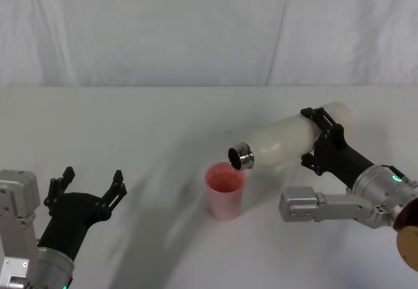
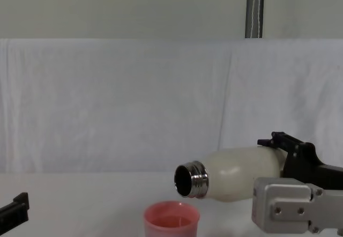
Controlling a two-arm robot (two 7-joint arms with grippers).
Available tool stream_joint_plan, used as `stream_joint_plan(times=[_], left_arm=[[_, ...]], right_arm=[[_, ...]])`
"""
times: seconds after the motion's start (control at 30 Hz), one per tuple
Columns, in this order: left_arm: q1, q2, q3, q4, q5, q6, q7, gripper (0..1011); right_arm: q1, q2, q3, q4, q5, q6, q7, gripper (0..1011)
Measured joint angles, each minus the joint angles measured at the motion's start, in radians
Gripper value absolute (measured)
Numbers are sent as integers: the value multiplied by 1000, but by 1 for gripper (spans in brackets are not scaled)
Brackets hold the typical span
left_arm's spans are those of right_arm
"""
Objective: Grasp the thermos with one hand and pour water into the cup lid.
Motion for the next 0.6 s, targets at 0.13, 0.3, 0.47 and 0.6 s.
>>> stream_joint_plan(times=[0.13,0.3,0.47,0.6], left_arm=[[0,0,0,0,0,0,0,1001],[0,0,0,0,0,0,0,1001],[0,0,0,0,0,0,0,1001],[0,0,0,0,0,0,0,1001]], right_arm=[[1,1,-2,0,-4,1,-2,959],[3,2,-6,0,-9,1,-5,959],[5,3,-9,0,-15,2,-9,959],[8,3,-10,-1,-19,2,-13,959]])
